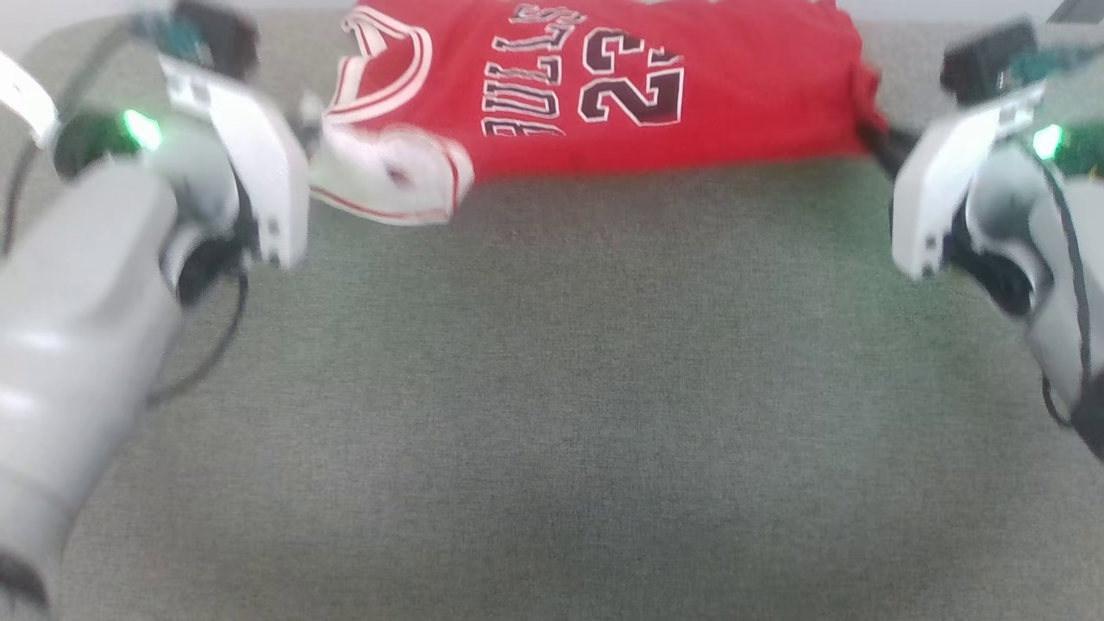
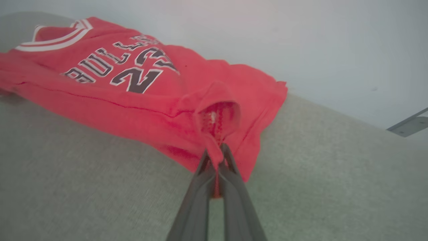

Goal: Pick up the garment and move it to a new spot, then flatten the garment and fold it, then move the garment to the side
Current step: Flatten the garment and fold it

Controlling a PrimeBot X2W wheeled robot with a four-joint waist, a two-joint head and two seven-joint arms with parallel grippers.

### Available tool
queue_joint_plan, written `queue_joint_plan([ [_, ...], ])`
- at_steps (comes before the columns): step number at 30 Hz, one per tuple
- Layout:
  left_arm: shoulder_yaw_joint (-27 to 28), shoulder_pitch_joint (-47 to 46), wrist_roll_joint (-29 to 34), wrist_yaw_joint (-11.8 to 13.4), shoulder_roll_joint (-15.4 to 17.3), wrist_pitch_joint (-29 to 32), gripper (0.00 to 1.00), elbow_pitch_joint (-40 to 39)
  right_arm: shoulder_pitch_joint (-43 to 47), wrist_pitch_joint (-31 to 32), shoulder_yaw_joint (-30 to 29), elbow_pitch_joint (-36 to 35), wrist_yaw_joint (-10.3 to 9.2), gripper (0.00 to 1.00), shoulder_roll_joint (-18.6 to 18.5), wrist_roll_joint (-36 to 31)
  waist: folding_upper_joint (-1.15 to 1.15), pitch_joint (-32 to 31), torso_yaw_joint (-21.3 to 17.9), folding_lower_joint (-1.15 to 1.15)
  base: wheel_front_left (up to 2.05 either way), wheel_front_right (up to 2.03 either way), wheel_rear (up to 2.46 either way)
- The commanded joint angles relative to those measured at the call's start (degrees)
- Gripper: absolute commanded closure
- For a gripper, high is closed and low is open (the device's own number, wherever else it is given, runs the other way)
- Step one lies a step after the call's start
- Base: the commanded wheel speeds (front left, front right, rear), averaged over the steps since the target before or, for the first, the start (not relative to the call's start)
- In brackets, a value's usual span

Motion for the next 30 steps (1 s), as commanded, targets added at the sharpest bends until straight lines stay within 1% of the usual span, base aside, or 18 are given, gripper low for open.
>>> queue_joint_plan([
  [1,-0.3,4.0,-1.4,-0.1,1.5,2.2,1.00,-3.3,3.3,1.7,1.3,-3.3,-0.10,1.00,-2.2,2.2,0.00,-1.5,0.4,0.00,0.00,0.00,0.00],
  [3,-0.3,8.5,-3.1,1.5,3.7,4.7,1.00,-8.3,6.8,3.8,2.6,-7.5,-0.10,1.00,-4.9,4.5,0.00,-2.3,0.4,0.00,0.00,0.00,0.00],
  [6,-0.1,16.0,-6.0,5.4,7.4,7.5,1.00,-18.3,11.8,6.1,3.3,-12.6,-0.10,1.00,-8.9,6.9,0.00,-2.9,0.6,0.00,0.00,0.00,0.00],
  [7,-0.1,18.4,-6.3,7.1,9.1,8.2,1.00,-22.2,13.6,6.9,3.3,-14.2,-0.10,1.00,-10.1,7.7,0.00,-3.0,0.6,0.00,0.00,0.00,0.00],
  [12,-0.3,30.4,-9.4,17.0,16.8,11.0,1.00,-41.5,21.4,9.6,2.1,-21.7,-0.10,1.00,-15.3,10.7,0.00,-3.4,0.5,0.00,0.00,0.00,0.00],
  [15,-0.3,36.5,-10.5,22.5,20.2,10.8,1.00,-50.9,26.0,11.1,1.3,-26.0,-0.10,1.00,-17.9,12.0,0.00,-3.5,0.4,0.00,0.00,0.00,0.00],
  [16,-0.3,36.5,-10.5,22.5,20.2,10.8,1.00,-50.9,26.0,11.1,1.3,-26.0,-0.10,1.00,-17.9,12.0,0.00,-3.5,0.4,0.00,0.00,0.00,0.00],
  [17,-0.2,38.3,-10.9,24.1,21.1,10.4,1.00,-53.3,27.4,11.2,0.7,-27.1,-0.10,1.00,-18.7,12.3,0.00,-3.5,0.4,0.00,0.00,0.00,0.00],
  [18,-0.4,41.7,-11.7,26.6,22.5,10.0,1.00,-57.5,30.5,11.9,-0.3,-29.4,-0.10,1.00,-20.2,12.9,0.00,-3.5,0.4,0.00,0.00,0.00,0.00],
  [19,-0.6,45.9,-13.1,29.8,24.1,9.3,1.00,-62.2,35.3,13.8,-1.8,-32.7,-0.10,1.00,-21.8,14.1,0.00,-3.5,0.4,0.00,0.00,0.00,0.00],
  [20,-0.7,47.2,-13.5,30.9,24.4,9.2,1.00,-63.3,37.0,14.7,-2.2,-33.9,-0.10,1.00,-22.4,14.6,0.00,-3.4,0.4,0.00,0.00,0.00,0.00],
  [24,-1.4,50.7,-14.3,33.4,26.4,9.7,1.00,-67.1,43.1,17.5,-4.3,-37.7,-0.10,1.00,-24.0,16.0,0.00,-2.8,0.4,0.00,0.00,0.00,0.00],
  [27,-1.2,51.4,-13.8,34.3,27.8,9.6,1.00,-69.5,46.0,17.3,-7.6,-39.7,-0.11,1.00,-23.8,16.2,0.00,-2.3,0.4,0.00,0.00,0.00,0.00],
  [30,0.0,49.3,-12.4,35.1,29.7,9.6,1.00,-71.3,47.2,16.6,-11.1,-41.3,-0.11,1.00,-22.9,14.7,0.00,-1.9,0.2,0.00,0.00,0.00,0.00],
])
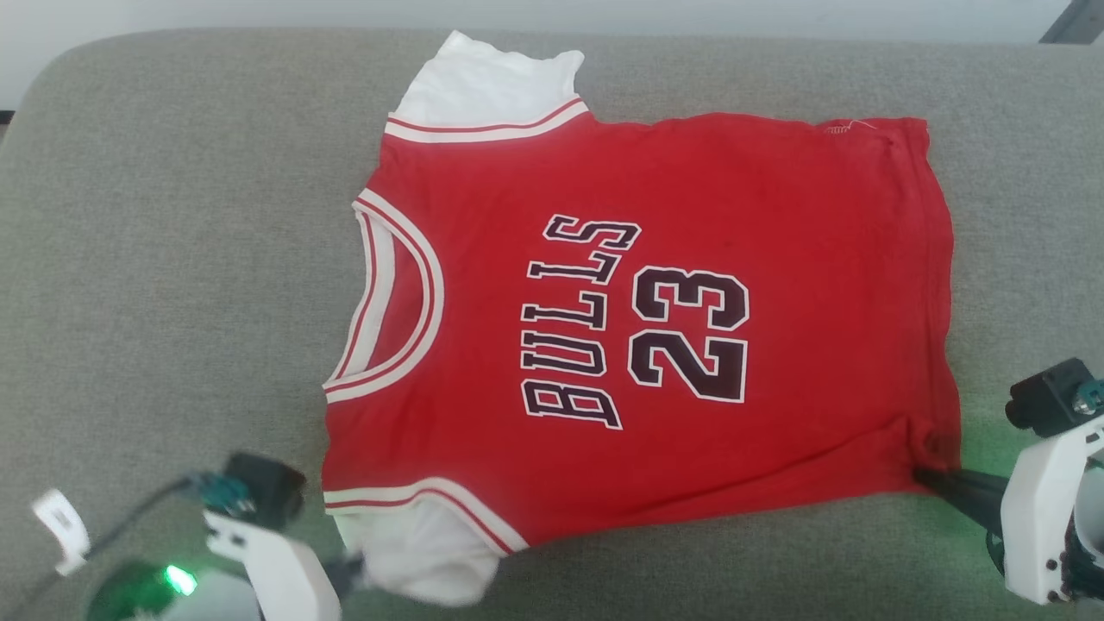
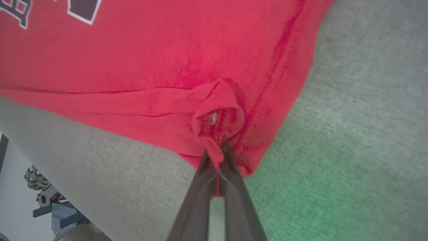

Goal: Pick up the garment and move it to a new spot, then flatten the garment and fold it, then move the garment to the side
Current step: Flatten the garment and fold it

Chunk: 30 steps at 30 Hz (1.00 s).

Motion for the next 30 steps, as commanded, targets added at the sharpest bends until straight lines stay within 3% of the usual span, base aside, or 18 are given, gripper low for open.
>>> queue_joint_plan([
  [1,0.9,-1.8,1.4,0.4,0.9,0.2,1.00,-0.7,0.7,-0.1,-0.9,-0.3,-0.12,1.00,0.9,-0.6,0.00,0.2,-0.2,0.00,0.00,0.00,0.00],
  [7,3.8,-10.3,5.6,-1.0,4.6,2.9,1.00,-2.5,-2.1,1.1,-7.0,-3.2,-0.11,1.00,4.4,-4.6,0.00,1.3,-1.3,0.00,0.00,0.00,0.00],
  [11,5.0,-17.8,8.9,-4.1,4.6,5.7,1.00,0.1,-6.3,3.1,-9.3,-3.8,-0.11,1.00,6.9,-7.7,0.00,2.7,-2.1,0.00,0.00,0.00,0.00],
  [15,5.3,-25.3,10.4,-8.7,1.4,7.9,1.00,5.9,-11.8,4.4,-10.5,-2.2,-0.11,1.00,9.4,-10.0,0.00,4.7,-2.5,0.00,0.00,0.00,0.00],
  [24,3.1,-37.1,11.5,-19.0,-10.2,9.7,1.00,27.2,-24.0,3.5,-5.9,7.6,-0.11,1.00,13.4,-12.9,0.00,9.7,-3.0,0.00,0.00,0.00,0.00],
  [30,2.1,-39.1,9.5,-23.1,-15.5,9.9,1.00,38.5,-28.2,2.8,-1.5,14.2,-0.12,1.00,15.2,-13.1,0.00,10.9,-3.1,0.00,0.00,0.00,0.00],
])
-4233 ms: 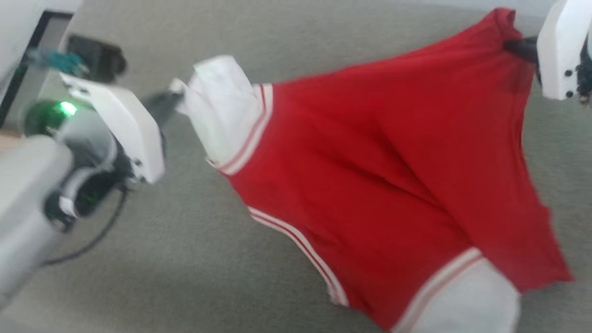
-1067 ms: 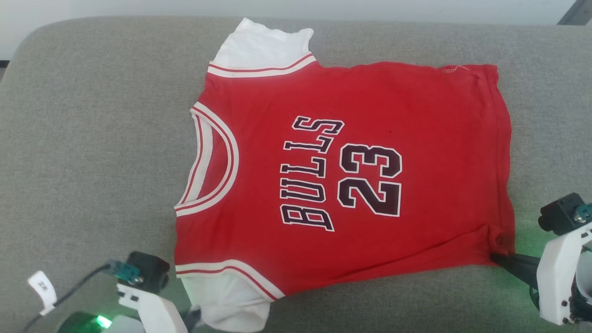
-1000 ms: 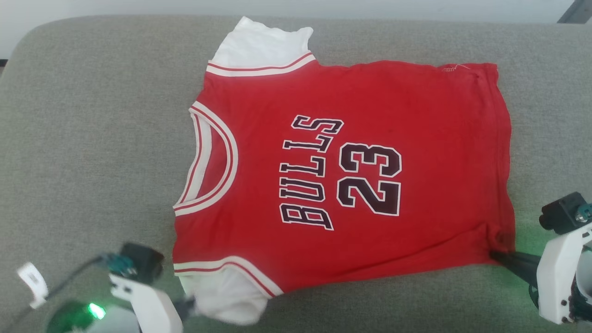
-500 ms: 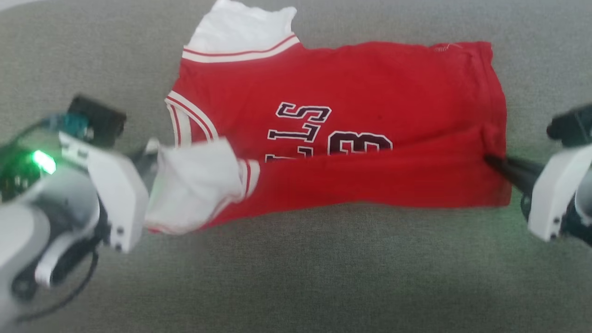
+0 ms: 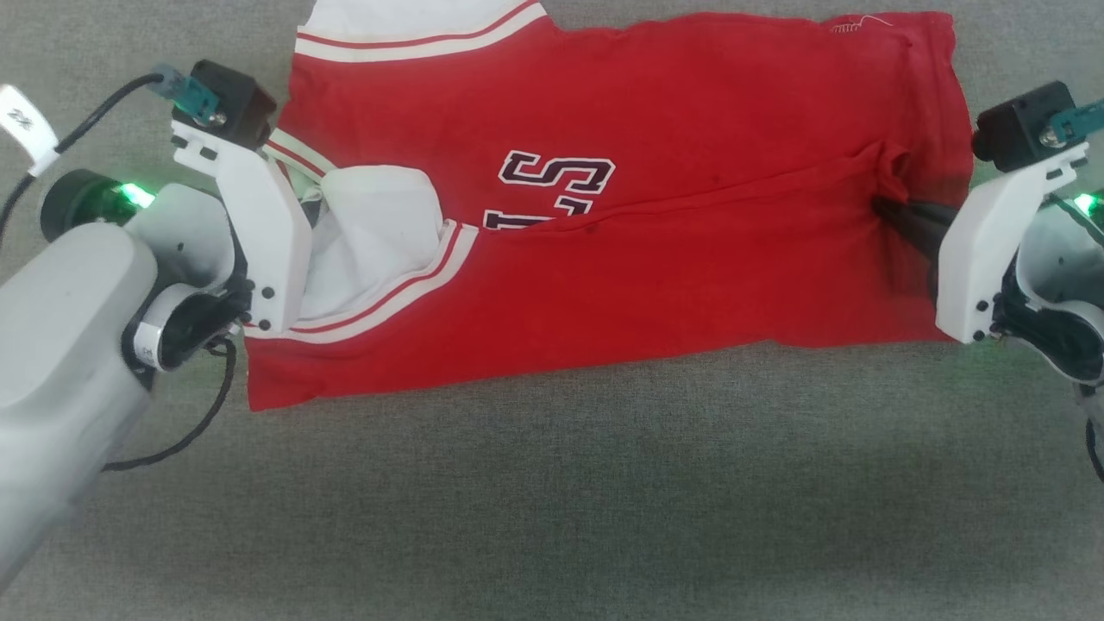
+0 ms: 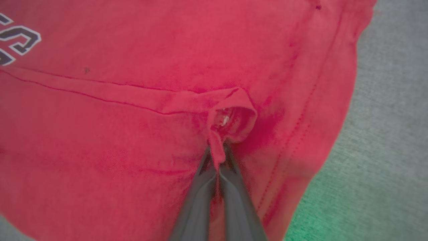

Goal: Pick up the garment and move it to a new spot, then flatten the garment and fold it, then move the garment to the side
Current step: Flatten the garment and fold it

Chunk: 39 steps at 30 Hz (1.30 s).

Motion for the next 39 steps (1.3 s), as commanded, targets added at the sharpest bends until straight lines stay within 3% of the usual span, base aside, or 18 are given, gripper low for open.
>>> queue_joint_plan([
  [1,-0.2,-0.6,-0.2,-0.3,-0.2,0.4,1.00,0.7,0.3,0.2,0.8,1.1,-0.12,1.00,0.4,0.1,0.00,0.0,0.0,0.00,0.00,0.00,0.00],
  [3,-0.6,-0.7,-1.1,-1.2,-1.7,1.0,1.00,4.5,-0.7,0.5,2.4,2.9,-0.12,1.00,0.7,0.7,0.00,0.1,0.0,0.00,0.00,0.00,0.00],
  [4,-0.5,-0.6,-1.8,-1.3,-2.4,1.3,0.83,6.4,-1.1,0.1,2.9,3.6,-0.12,1.00,0.9,0.9,0.00,0.0,0.0,0.00,0.00,0.00,0.00],
  [6,-0.5,-0.9,-2.0,-1.9,-3.0,1.5,0.51,9.1,-1.9,-0.2,3.7,4.6,-0.13,0.68,1.0,1.3,0.00,-0.5,-0.2,0.00,0.00,0.00,0.00],
  [7,-0.3,-1.0,-2.2,-2.1,-3.2,1.3,0.00,9.9,-2.3,-0.4,4.1,4.8,-0.12,0.58,0.9,1.6,0.00,-0.8,-0.3,0.00,0.00,0.00,0.00],
  [8,0.0,-1.2,-2.5,-2.4,-3.3,0.9,0.00,10.4,-2.6,-0.8,4.2,4.8,-0.12,0.39,0.8,1.8,0.00,-1.2,-0.3,0.00,0.00,0.00,0.00],
  [9,0.1,-1.4,-2.5,-2.4,-3.3,0.8,0.00,10.7,-2.8,-1.3,4.2,4.7,-0.12,0.00,0.6,2.1,0.00,-1.7,-0.3,0.00,0.00,0.00,0.00],
  [13,0.5,-1.0,-2.7,-2.3,-2.3,0.5,0.00,9.4,-2.4,-4.4,2.7,3.7,-0.11,0.00,-0.4,2.5,0.00,-3.6,0.1,0.00,0.00,0.00,0.00],
  [17,0.8,1.3,-3.1,-0.1,0.3,1.2,0.00,5.7,-0.6,-8.4,-0.4,2.4,-0.11,0.00,-0.7,1.9,0.00,-5.4,0.3,0.00,0.00,0.00,0.00],
  [24,2.1,8.7,-5.6,8.0,5.7,2.2,0.00,-7.1,5.3,-17.2,-9.6,-1.0,-0.09,0.00,1.0,-2.6,0.00,-8.1,0.7,0.00,0.00,0.00,0.00],
  [28,2.6,13.6,-6.8,13.1,8.3,2.7,0.00,-15.1,9.0,-21.7,-16.0,-3.7,-0.10,0.00,3.3,-7.5,0.00,-8.8,0.3,0.00,0.00,0.00,0.00],
  [33,2.9,18.4,-8.4,17.6,11.0,2.7,0.00,-21.7,13.6,-23.9,-23.2,-8.0,-0.09,0.00,7.6,-12.7,0.00,-8.9,-0.9,0.00,0.00,0.00,0.00],
  [39,3.8,21.5,-9.7,19.9,11.5,1.4,0.00,-20.8,18.6,-22.5,-29.8,-12.7,-0.08,0.00,13.0,-16.1,0.00,-8.1,-2.8,0.00,0.00,0.00,0.00],
])
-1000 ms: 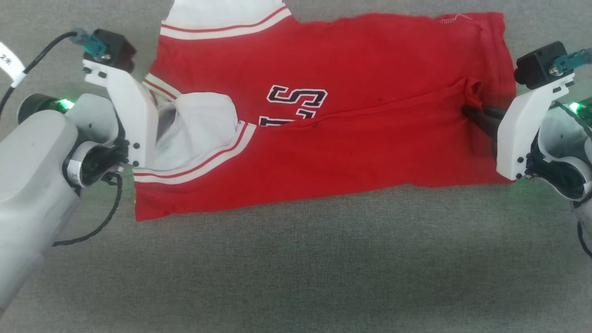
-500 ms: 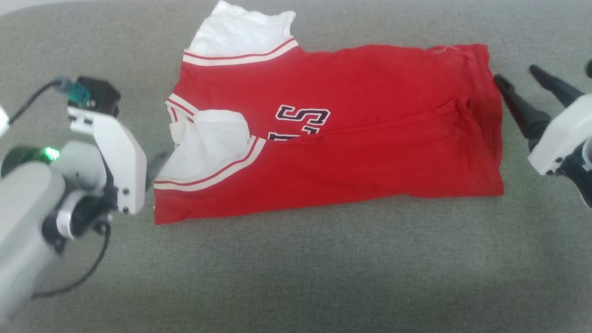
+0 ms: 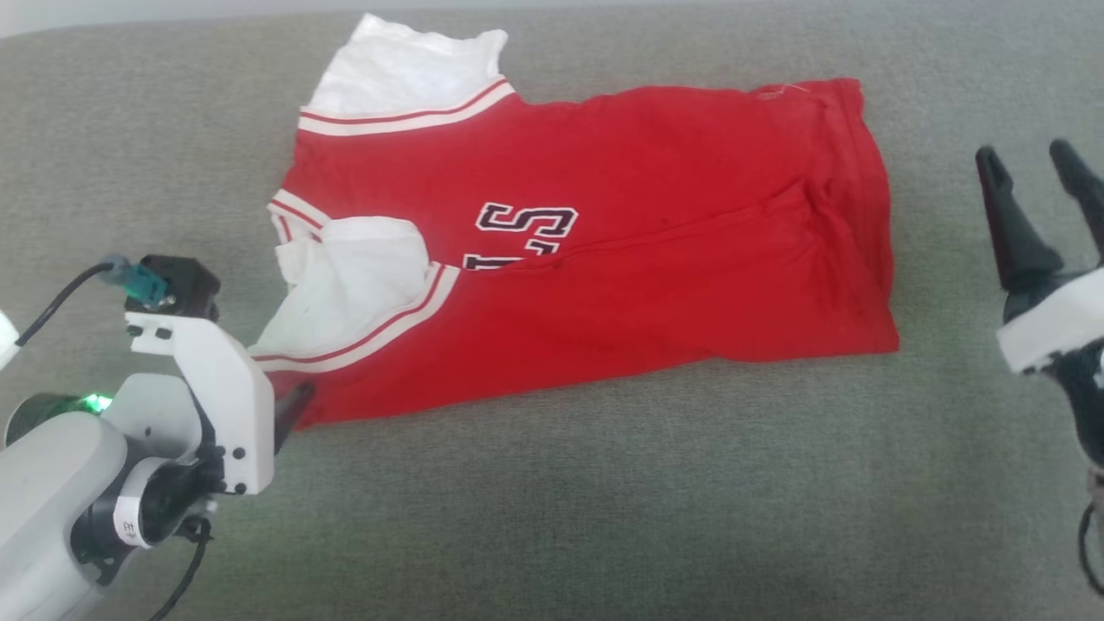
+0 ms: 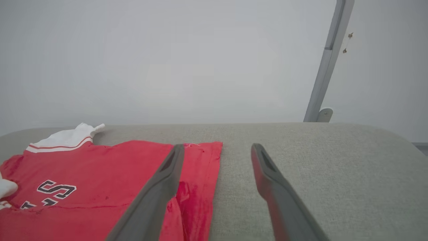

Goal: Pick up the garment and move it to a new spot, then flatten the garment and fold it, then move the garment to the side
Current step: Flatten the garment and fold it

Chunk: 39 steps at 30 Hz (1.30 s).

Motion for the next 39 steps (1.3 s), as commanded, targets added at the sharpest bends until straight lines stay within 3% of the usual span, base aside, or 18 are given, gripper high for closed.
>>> queue_joint_plan([
  [1,0.2,1.2,-0.6,-0.2,-0.4,-0.4,0.00,1.6,1.8,0.8,-1.4,-1.5,-0.03,0.00,1.6,-0.8,0.00,0.5,-0.9,0.00,0.00,0.00,0.00],
  [6,0.2,1.6,-2.8,-0.2,-2.0,0.8,0.00,6.4,4.4,3.2,-3.1,-3.8,-0.02,0.00,4.0,-1.9,0.00,1.3,-1.8,0.00,0.00,0.00,0.00],
  [7,-0.1,1.3,-3.1,-0.9,-2.5,1.4,0.53,7.5,4.9,4.0,-3.5,-4.1,-0.02,0.00,4.6,-2.0,0.00,1.5,-2.0,0.00,0.00,0.00,0.00],
  [8,-0.3,1.1,-3.5,-1.2,-3.1,1.8,1.00,8.6,5.3,4.8,-3.7,-4.4,-0.02,0.00,5.1,-2.1,0.00,1.7,-2.1,0.00,0.00,0.00,0.00],
  [15,-1.1,-2.1,-2.0,-4.6,-6.3,1.8,1.00,13.0,6.6,16.6,-2.5,-3.8,-0.02,0.00,6.3,-0.5,0.00,3.4,-2.0,0.00,0.00,0.00,0.00],
  [30,-1.9,-4.9,-1.5,-7.5,-10.6,0.2,1.00,14.7,2.0,40.5,1.9,5.3,-0.05,0.00,5.7,-3.4,0.00,5.5,2.0,0.00,0.00,0.00,0.00],
  [31,-1.8,-4.8,-1.8,-7.6,-10.8,0.1,1.00,14.8,1.8,42.1,2.6,5.7,-0.02,0.30,5.5,-3.7,0.00,5.5,2.1,0.00,0.00,0.00,0.00],
  [32,-1.6,-4.8,-1.9,-7.9,-11.0,0.0,1.00,15.0,1.6,43.3,3.0,6.0,-0.01,1.00,5.3,-3.7,0.00,5.6,2.2,0.00,0.00,0.00,0.00],
  [39,-0.9,-4.8,-2.5,-7.9,-10.4,-0.3,1.00,15.3,0.3,46.8,1.4,2.8,-0.04,1.00,3.7,-1.9,0.00,5.2,2.8,0.00,0.00,0.00,0.00],
])
